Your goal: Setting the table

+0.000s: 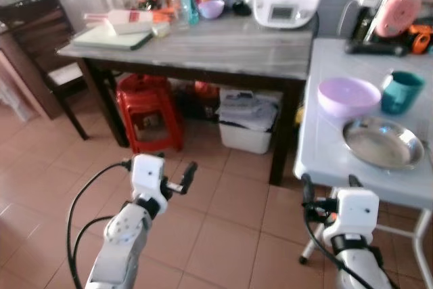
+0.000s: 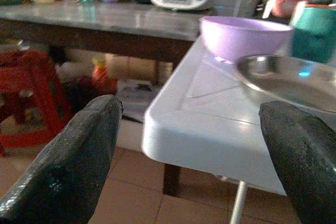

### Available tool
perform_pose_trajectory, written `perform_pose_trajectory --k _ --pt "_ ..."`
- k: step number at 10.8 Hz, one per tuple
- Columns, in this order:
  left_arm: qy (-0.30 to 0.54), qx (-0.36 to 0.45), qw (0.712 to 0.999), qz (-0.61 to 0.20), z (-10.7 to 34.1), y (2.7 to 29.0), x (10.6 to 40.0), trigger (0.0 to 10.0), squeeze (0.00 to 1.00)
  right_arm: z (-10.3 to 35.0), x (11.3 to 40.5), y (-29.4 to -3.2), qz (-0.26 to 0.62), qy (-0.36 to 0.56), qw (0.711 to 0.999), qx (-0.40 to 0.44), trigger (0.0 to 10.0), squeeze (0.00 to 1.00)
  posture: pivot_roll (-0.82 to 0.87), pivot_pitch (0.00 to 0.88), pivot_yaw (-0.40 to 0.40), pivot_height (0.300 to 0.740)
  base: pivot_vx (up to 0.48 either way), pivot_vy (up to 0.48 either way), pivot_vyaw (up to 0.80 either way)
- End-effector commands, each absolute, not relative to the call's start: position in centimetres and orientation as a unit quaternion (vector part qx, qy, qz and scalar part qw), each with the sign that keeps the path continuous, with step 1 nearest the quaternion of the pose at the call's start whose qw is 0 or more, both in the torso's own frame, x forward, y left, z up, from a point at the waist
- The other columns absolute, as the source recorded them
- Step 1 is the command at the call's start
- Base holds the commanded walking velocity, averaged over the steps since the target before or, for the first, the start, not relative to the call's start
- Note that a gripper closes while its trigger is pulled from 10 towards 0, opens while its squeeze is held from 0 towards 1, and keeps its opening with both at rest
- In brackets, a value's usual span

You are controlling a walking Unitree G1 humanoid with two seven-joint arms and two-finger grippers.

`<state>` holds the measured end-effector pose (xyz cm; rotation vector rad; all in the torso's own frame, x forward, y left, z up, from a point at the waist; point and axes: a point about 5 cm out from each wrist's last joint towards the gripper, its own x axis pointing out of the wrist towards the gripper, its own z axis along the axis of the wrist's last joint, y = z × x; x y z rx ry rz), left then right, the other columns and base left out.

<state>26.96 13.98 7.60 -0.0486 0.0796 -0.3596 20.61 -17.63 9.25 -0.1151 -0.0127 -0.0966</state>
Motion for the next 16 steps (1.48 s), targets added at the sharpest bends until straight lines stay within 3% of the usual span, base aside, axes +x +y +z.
perform_pose_trajectory --k 1,4,9,16 --pt "0.028 -0.022 0.982 -0.183 8.33 13.89 27.23 10.0 0.00 9.61 20.54 -17.49 -0.051 -0.014 0.997 -0.052 10.0 0.00 0.01 0.011 0.073 0.740 0.000 0.000 -0.71" --pt "0.028 -0.024 0.982 -0.185 8.20 13.83 27.12 10.0 0.00 9.80 20.20 -17.69 -0.052 -0.015 0.997 -0.054 10.0 0.00 0.01 0.016 0.070 0.740 0.000 0.000 -0.61" --pt "0.026 -0.024 0.982 -0.186 8.36 13.63 27.24 10.0 0.00 10.01 20.44 -17.54 -0.050 -0.019 0.997 -0.054 10.0 0.00 0.00 0.018 0.071 0.740 0.000 0.000 0.00" --pt "0.031 -0.024 0.982 -0.186 8.19 13.54 27.38 10.0 0.00 9.91 20.42 -17.28 -0.048 -0.017 0.997 -0.052 10.0 0.00 0.00 0.018 0.078 0.740 0.000 -0.343 0.00"
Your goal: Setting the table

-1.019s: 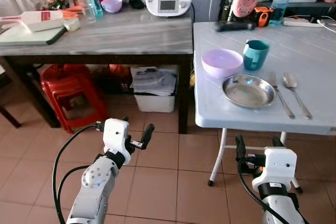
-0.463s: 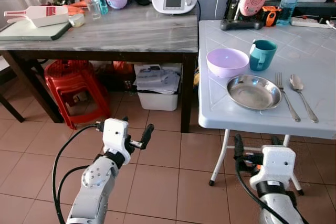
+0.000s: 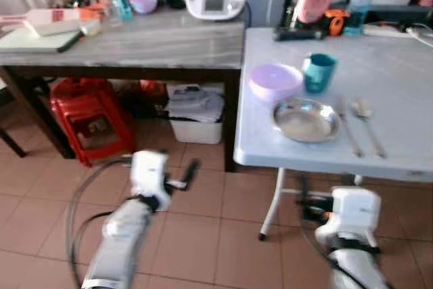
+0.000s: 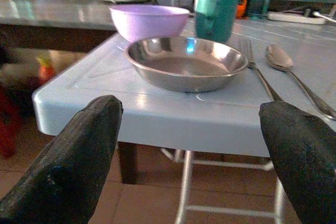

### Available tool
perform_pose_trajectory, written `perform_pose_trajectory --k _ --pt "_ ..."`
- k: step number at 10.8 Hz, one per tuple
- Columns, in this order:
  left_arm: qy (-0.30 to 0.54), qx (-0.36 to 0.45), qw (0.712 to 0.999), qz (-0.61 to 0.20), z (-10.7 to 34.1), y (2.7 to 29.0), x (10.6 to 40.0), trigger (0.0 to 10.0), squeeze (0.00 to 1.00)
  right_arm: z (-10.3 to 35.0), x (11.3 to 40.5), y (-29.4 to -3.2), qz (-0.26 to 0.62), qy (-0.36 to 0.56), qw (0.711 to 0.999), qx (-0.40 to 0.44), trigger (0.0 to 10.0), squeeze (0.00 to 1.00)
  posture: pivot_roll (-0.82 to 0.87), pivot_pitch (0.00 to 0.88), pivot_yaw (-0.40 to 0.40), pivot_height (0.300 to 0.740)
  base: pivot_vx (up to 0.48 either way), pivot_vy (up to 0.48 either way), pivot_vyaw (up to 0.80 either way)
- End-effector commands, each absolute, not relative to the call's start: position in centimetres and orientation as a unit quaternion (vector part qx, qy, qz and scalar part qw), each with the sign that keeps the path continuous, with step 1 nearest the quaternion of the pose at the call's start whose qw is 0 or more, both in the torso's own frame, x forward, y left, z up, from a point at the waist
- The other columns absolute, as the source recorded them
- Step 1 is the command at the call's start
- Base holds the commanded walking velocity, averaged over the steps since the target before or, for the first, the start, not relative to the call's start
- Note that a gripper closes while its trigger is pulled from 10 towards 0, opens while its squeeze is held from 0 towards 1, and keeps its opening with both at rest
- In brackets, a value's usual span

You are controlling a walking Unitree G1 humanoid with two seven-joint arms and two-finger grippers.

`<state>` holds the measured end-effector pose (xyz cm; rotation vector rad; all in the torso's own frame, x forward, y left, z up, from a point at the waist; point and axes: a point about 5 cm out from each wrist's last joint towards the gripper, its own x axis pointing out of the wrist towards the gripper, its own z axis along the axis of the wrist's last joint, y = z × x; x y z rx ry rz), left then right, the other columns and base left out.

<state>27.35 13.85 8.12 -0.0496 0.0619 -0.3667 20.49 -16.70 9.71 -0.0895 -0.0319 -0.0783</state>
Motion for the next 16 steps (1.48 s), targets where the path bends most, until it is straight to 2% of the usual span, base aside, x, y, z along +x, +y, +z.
perform_pose_trajectory --k 1,6,8,10,13,15,16 --pt "0.031 -0.022 0.982 -0.186 8.1 13.6 27.4 10.0 0.00 9.9 20.4 -17.3 -0.046 -0.017 0.997 -0.052 10.0 0.00 0.00 0.017 0.079 0.740 0.000 -0.356 0.00" --pt "0.030 -0.020 0.982 -0.187 8.2 13.6 27.5 10.0 0.00 9.7 20.5 -17.1 -0.043 -0.014 0.998 -0.051 10.0 0.00 0.00 0.012 0.085 0.740 0.000 -0.357 0.00" --pt "0.022 -0.033 0.983 -0.180 8.3 13.8 27.4 10.0 0.00 9.7 20.5 -17.0 -0.042 -0.014 0.998 -0.050 10.0 0.00 0.01 0.014 0.086 0.740 0.000 0.000 0.00" --pt "0.000 -0.037 0.992 -0.124 8.4 15.8 27.3 10.0 0.00 10.3 20.6 -17.1 -0.044 -0.032 0.997 -0.048 10.0 0.00 0.01 0.017 0.088 0.740 0.000 0.000 0.00" --pt "-0.012 -0.066 0.993 -0.096 8.0 17.8 25.9 10.0 0.00 10.3 19.8 -17.8 -0.060 -0.042 0.997 -0.028 10.0 0.00 0.01 0.019 0.085 0.740 0.000 0.000 0.00" --pt "-0.010 -0.070 0.992 -0.104 7.7 17.3 25.5 10.0 0.00 11.1 19.4 -17.9 -0.055 -0.093 0.993 -0.038 10.0 0.00 0.01 0.022 0.081 0.740 0.000 0.000 0.00" --pt "-0.009 -0.070 0.992 -0.109 7.6 17.0 25.6 10.0 0.00 10.8 19.4 -17.7 -0.049 -0.084 0.995 -0.035 10.0 0.00 0.01 0.022 0.078 0.740 0.000 0.000 0.00"
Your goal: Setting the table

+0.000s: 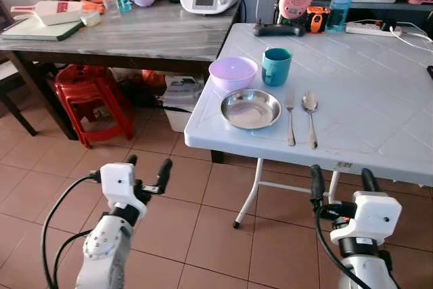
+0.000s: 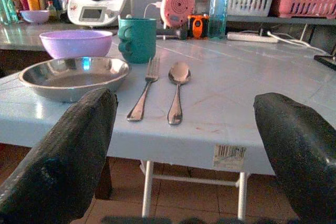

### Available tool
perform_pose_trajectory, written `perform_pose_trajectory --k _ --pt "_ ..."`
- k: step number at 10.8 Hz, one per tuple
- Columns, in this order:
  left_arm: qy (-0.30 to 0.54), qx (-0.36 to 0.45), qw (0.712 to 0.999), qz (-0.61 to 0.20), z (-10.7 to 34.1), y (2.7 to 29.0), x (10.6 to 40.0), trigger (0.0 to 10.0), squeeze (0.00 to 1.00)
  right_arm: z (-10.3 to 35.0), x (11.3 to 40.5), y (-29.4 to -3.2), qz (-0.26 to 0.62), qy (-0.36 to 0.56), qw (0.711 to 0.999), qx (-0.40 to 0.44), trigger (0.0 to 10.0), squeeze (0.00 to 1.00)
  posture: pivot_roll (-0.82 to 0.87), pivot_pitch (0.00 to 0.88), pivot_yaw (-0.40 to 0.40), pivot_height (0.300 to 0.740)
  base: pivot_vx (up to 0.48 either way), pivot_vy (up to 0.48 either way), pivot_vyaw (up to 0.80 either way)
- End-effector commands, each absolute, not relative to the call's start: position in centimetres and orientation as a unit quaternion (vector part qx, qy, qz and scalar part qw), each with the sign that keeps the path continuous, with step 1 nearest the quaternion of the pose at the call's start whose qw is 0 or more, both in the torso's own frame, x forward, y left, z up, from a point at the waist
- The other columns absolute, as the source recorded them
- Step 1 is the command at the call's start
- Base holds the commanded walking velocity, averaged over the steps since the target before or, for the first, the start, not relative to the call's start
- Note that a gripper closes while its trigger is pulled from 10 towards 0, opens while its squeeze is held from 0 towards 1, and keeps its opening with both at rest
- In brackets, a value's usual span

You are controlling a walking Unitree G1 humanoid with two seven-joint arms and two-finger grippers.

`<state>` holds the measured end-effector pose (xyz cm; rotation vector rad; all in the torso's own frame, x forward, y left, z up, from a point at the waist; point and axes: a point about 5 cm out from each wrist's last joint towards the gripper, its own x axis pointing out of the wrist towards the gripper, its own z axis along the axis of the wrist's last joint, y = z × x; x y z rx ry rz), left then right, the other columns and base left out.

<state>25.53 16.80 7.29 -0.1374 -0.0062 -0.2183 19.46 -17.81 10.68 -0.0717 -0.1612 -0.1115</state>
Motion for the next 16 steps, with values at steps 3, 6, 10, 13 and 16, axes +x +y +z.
perform_pose_trajectory --k 3,6,10,13,16 --pt "0.003 -0.074 0.989 -0.128 7.3 16.1 25.8 10.0 0.00 9.4 19.3 -17.9 -0.065 -0.043 0.996 -0.040 10.0 0.00 0.00 0.021 0.076 0.740 0.000 0.000 0.00" --pt "-0.007 -0.085 0.983 -0.165 7.8 14.9 26.1 10.0 0.00 8.7 19.6 -17.9 -0.053 -0.008 0.997 -0.050 10.0 0.00 0.00 0.021 0.074 0.740 0.300 0.000 0.00" --pt "-0.009 -0.088 0.981 -0.174 7.9 14.6 26.2 10.0 0.00 9.8 20.7 -18.1 -0.072 -0.019 0.995 -0.070 10.0 0.00 0.00 0.017 0.076 0.740 0.420 0.000 0.00" --pt "-0.010 -0.089 0.980 -0.177 7.9 14.5 26.2 10.0 0.00 10.8 21.1 -17.3 -0.025 -0.054 0.991 -0.121 10.0 0.00 -0.01 0.014 0.071 0.740 0.455 0.000 0.00" --pt "-0.013 -0.085 0.981 -0.176 8.0 14.5 26.3 10.0 0.00 11.7 21.5 -16.5 0.008 -0.063 0.993 -0.099 10.0 0.00 0.00 0.004 0.065 0.740 0.350 0.000 0.00"
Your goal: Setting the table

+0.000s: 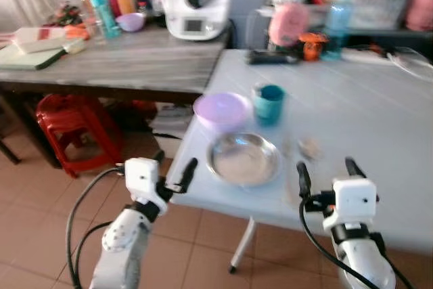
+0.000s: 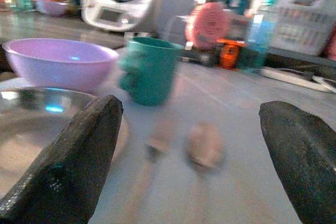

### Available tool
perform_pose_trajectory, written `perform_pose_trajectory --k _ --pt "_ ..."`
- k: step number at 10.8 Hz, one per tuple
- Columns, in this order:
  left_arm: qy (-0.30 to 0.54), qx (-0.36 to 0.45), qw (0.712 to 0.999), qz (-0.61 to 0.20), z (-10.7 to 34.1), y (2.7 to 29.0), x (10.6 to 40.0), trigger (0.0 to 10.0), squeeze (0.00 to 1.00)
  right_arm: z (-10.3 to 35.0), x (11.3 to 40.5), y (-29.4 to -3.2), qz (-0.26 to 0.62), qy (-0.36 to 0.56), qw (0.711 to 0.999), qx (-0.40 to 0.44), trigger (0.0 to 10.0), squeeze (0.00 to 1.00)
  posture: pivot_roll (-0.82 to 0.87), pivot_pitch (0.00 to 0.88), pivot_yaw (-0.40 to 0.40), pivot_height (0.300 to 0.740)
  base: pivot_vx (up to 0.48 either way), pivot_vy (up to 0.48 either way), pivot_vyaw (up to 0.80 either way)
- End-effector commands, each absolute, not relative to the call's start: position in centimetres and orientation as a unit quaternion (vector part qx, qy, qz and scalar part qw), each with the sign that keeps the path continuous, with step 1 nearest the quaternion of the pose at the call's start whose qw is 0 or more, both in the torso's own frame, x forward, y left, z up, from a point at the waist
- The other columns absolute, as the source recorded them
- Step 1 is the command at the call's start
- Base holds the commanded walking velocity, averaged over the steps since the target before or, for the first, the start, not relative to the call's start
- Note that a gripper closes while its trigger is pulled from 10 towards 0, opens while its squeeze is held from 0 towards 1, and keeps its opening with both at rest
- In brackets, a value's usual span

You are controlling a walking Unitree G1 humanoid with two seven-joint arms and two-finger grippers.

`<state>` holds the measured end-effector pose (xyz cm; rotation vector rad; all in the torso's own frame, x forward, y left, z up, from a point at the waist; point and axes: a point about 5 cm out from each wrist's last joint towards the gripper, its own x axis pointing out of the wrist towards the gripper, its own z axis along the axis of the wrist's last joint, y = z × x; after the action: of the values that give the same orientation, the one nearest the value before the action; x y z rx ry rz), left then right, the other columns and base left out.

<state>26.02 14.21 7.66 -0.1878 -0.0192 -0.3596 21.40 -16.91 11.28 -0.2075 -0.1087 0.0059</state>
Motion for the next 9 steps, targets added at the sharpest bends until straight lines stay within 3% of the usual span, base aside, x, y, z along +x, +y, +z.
perform_pose_trajectory --k 1,6,9 --pt "-0.024 -0.089 0.981 -0.173 8.2 14.6 26.2 10.0 0.00 11.9 21.5 -16.3 0.016 -0.068 0.993 -0.098 10.0 0.00 0.00 0.004 0.064 0.740 0.000 0.000 0.00" --pt "0.000 -0.045 0.976 -0.214 7.1 16.2 24.1 10.0 0.00 11.8 21.2 -16.3 0.071 -0.056 0.987 -0.129 10.0 0.00 0.00 0.021 0.048 0.740 0.000 0.000 0.00" --pt "0.014 -0.056 0.954 -0.295 6.8 16.5 23.5 10.0 0.00 12.2 22.8 -18.7 0.076 -0.041 0.984 -0.156 10.0 0.00 -0.01 0.042 0.040 0.740 0.000 0.000 0.00"
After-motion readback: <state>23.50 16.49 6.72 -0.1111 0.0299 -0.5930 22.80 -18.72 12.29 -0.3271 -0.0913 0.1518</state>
